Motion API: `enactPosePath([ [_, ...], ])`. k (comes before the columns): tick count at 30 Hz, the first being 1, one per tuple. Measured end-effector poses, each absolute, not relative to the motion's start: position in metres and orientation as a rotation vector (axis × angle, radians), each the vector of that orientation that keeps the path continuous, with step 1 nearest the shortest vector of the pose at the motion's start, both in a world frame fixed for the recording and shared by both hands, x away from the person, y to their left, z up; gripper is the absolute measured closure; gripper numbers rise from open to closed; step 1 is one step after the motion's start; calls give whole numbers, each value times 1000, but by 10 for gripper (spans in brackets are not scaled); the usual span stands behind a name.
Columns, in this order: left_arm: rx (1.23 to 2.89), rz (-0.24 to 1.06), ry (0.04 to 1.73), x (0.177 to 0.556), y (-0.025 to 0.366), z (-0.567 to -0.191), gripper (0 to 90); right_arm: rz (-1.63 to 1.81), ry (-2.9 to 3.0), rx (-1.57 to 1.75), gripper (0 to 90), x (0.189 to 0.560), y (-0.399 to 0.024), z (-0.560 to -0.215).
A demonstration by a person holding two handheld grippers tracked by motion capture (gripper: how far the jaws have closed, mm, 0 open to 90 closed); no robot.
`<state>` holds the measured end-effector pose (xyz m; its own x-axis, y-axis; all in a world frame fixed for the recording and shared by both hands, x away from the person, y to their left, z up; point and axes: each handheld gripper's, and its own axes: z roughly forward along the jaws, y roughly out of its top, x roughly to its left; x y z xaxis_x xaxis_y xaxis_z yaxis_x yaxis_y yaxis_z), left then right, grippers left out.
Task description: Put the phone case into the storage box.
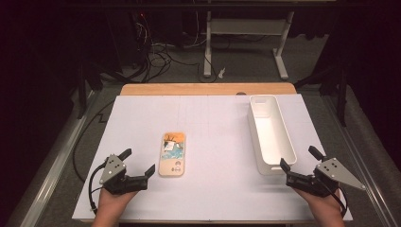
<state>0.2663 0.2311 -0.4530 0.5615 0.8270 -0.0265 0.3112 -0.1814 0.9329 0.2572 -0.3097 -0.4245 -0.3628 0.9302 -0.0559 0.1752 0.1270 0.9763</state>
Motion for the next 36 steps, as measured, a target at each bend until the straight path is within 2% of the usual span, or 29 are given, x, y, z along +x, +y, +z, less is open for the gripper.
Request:
enactPosePath([
  [13,1750,569,972,269,231,-454,8,1291,1680,1088,1,257,-308,-426],
  [17,1741,551,984,270,233,-454,51,1288,1678,1086,1,257,-308,-425],
  [22,1724,527,982,270,234,-454,195,1284,1682,1086,1,257,-308,-426],
  [23,1723,531,980,269,234,-454,253,1284,1683,1082,1,257,-308,-426],
  [27,1728,516,968,269,232,-457,380,1288,1682,1086,1,257,-309,-426],
  [28,1730,516,966,269,232,-457,439,1290,1682,1086,1,257,-309,-426],
  [31,1732,522,988,270,231,-459,527,1288,1681,1089,1,257,-309,-426],
  [33,1716,512,1005,272,231,-459,574,1292,1679,1087,1,257,-309,-426],
  [35,1684,480,1019,274,233,-459,670,1292,1678,1087,1,257,-309,-426],
  [36,1665,468,1033,278,235,-459,690,1291,1677,1085,1,257,-309,-426],
])
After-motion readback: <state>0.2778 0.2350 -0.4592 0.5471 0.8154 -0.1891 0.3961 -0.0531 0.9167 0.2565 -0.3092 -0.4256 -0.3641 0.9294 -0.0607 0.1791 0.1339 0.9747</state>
